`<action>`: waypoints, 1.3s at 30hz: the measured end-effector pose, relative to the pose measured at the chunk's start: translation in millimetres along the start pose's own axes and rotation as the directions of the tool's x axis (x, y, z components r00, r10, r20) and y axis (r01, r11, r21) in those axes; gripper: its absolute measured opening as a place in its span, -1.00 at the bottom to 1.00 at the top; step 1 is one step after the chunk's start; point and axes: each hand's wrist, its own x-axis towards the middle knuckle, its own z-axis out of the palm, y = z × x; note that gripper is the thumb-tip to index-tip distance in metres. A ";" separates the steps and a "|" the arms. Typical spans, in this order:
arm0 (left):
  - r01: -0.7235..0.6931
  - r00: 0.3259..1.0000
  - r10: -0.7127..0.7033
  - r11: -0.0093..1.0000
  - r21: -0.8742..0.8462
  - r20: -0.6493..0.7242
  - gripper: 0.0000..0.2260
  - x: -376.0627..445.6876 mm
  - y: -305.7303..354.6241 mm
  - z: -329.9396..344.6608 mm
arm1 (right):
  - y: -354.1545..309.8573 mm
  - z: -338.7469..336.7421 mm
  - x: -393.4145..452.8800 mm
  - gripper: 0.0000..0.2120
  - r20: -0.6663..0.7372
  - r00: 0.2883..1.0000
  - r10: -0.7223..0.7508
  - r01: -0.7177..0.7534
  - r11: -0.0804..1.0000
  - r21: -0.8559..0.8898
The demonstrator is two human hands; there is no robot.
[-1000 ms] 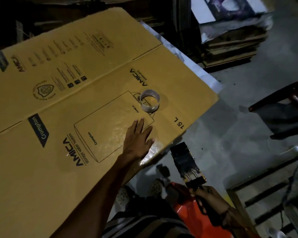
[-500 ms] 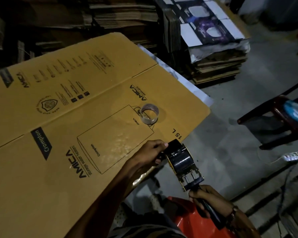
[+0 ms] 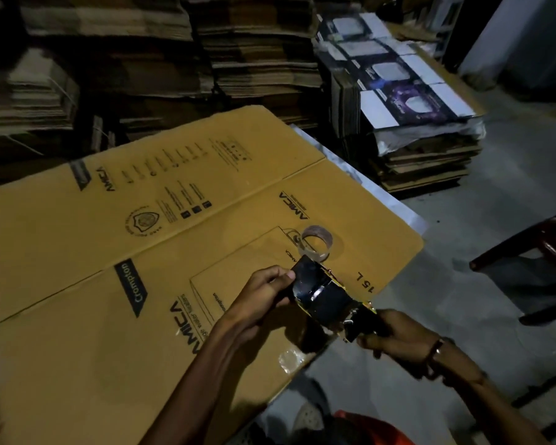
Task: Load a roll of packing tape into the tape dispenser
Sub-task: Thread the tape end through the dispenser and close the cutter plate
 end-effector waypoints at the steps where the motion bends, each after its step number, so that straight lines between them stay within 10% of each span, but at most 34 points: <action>1: -0.025 1.000 0.025 1.000 -0.005 -0.017 -0.82 -1.7 -0.7 -5.5 | -5.4 -2.6 9.7 -0.91 -0.053 0.998 -0.015 0.009 0.994 -0.109; 17: -0.209 0.875 0.247 0.969 0.135 -0.416 -0.95 27.5 51.2 -83.7 | -128.0 -91.5 157.0 -0.64 -0.036 0.947 -0.318 0.247 0.799 -0.548; 39: -0.094 0.458 -0.131 0.976 -0.194 -0.879 -0.73 135.6 36.0 -117.7 | -164.2 -102.0 332.9 -0.57 0.104 0.836 -0.539 0.506 0.683 -0.526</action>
